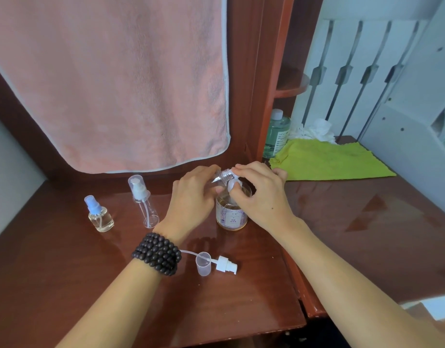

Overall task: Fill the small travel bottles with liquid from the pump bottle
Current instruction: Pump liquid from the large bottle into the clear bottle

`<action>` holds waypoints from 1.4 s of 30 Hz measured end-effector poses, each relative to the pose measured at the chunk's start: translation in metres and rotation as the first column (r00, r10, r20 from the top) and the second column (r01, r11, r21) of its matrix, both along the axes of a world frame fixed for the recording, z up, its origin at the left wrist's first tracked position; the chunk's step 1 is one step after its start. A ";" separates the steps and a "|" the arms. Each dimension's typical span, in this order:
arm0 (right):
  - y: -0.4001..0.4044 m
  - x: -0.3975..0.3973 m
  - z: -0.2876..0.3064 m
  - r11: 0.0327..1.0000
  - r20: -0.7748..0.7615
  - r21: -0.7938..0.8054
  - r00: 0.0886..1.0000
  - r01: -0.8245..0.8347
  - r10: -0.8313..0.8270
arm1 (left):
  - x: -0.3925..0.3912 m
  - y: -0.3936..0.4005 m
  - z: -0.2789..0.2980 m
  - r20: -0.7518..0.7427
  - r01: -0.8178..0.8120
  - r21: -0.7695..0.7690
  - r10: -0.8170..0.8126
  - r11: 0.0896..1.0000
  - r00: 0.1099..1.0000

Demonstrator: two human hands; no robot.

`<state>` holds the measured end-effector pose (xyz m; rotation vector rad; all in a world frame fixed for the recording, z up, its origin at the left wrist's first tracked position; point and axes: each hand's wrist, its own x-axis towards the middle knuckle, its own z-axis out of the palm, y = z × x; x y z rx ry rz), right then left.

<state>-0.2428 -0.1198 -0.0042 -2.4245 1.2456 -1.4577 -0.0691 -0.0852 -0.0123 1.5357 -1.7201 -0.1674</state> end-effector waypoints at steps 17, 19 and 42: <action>-0.002 0.001 -0.001 1.000 -0.002 0.007 1.000 -0.010 0.010 | 0.001 -0.002 -0.002 0.018 0.017 0.002 -0.017 1.000 1.000; -0.002 -0.001 0.000 1.000 0.010 0.004 1.000 -0.027 0.027 | 0.001 -0.003 0.000 0.026 0.010 -0.001 -0.010 1.000 1.000; -0.004 -0.002 0.001 0.999 0.046 0.008 0.998 -0.048 0.048 | -0.001 0.000 -0.003 -0.005 0.007 -0.016 -0.007 1.000 1.000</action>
